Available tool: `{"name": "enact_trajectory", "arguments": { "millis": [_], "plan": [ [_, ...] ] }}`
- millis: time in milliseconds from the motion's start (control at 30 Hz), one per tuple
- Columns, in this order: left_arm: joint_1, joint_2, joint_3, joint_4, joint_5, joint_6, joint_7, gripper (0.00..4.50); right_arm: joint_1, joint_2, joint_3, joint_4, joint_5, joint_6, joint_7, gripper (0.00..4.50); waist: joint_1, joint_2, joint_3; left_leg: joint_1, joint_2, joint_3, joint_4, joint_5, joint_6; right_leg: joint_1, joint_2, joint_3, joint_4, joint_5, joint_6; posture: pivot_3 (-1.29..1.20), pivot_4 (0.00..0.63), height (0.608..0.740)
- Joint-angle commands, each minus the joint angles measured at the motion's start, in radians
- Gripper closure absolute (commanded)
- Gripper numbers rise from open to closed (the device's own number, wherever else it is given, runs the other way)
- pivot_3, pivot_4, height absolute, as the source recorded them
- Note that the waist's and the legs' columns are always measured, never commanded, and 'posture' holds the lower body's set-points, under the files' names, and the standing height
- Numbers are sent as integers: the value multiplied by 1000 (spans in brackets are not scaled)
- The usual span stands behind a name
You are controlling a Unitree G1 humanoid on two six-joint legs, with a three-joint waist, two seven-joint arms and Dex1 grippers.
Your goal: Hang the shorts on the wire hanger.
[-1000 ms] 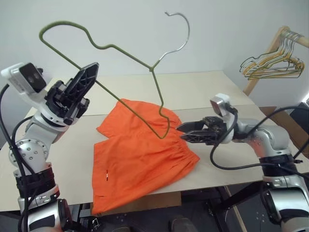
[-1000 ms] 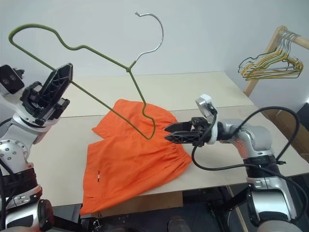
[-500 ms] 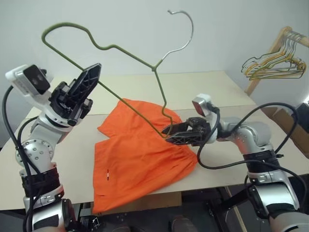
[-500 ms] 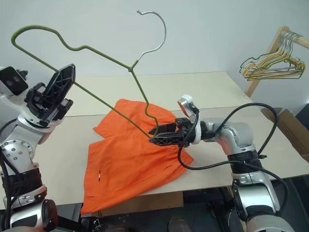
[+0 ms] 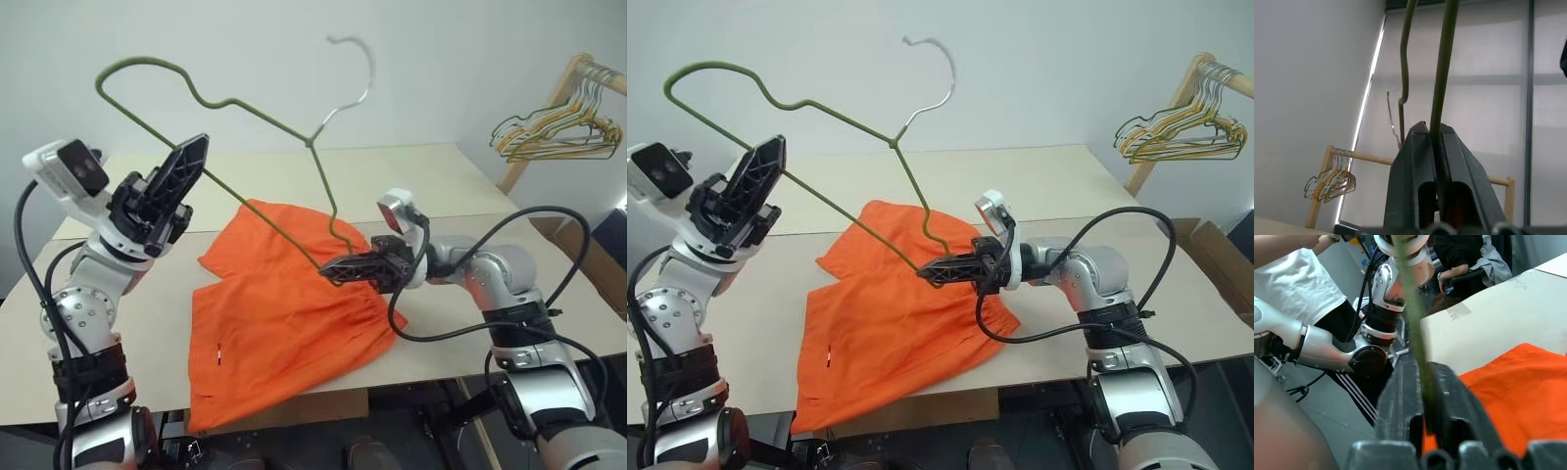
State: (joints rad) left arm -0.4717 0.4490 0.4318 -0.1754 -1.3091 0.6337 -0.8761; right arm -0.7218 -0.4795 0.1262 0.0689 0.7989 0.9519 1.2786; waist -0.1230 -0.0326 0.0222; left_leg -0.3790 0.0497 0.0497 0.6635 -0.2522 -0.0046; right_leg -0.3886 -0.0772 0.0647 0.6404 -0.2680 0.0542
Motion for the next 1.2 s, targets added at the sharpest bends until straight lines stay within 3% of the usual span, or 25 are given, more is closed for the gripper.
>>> {"name": "enact_trajectory", "arguments": {
  "millis": [33,133,300,467,567,600,667,867,1067,1200],
  "plan": [
    [-16,-11,-7,4,33,-32,14,4500,-19,8,-29,-18,6,-7,-16,4469,0,0,0,0,0,0,0,0,0,0,0,0,0,0,0,-93,0,740],
    [-10,-14,-23,22,66,-30,43,4500,-15,12,-33,-21,9,-7,-30,4469,0,0,0,0,0,0,0,0,0,0,0,0,0,0,0,-95,0,740],
    [34,10,-76,10,147,-14,41,3110,-4,17,-51,-33,24,-10,-47,4500,-1,0,0,0,0,0,0,0,0,0,0,0,0,0,0,-102,0,740],
    [195,159,-325,-16,556,-137,-31,1635,16,26,-156,-46,76,20,-145,4500,-3,0,0,-1,0,0,0,0,0,-1,0,0,0,0,0,-114,0,740],
    [263,194,-377,-18,670,-220,-45,773,52,-13,-230,-58,108,87,-221,4500,-4,5,2,0,-1,1,0,0,0,-1,0,1,0,0,0,-117,0,740],
    [274,198,-388,-18,707,-251,-45,773,62,-23,-244,-64,111,104,-242,4500,-1,5,2,0,-1,2,0,0,0,-1,0,1,0,0,0,-117,0,740],
    [296,224,-396,-25,741,-275,-85,92,130,-94,-292,-75,112,177,-297,4500,11,4,2,-3,0,0,0,0,0,-2,0,-2,-1,0,0,-107,0,740],
    [348,287,-390,-102,775,-317,-159,92,382,-364,-317,-104,74,353,-339,4500,25,6,3,-6,0,2,0,-1,0,-4,-1,-1,-4,0,0,-111,0,740],
    [371,322,-383,-178,756,-305,-207,92,501,-594,-276,36,129,518,-148,4500,17,7,4,-3,0,4,0,-1,1,-3,0,2,-5,0,0,-127,0,740],
    [369,342,-394,-184,774,-312,-237,92,535,-691,-242,158,90,503,-49,4500,13,7,4,1,0,3,0,-1,1,1,0,2,-7,0,1,-131,0,740]
  ]
}}
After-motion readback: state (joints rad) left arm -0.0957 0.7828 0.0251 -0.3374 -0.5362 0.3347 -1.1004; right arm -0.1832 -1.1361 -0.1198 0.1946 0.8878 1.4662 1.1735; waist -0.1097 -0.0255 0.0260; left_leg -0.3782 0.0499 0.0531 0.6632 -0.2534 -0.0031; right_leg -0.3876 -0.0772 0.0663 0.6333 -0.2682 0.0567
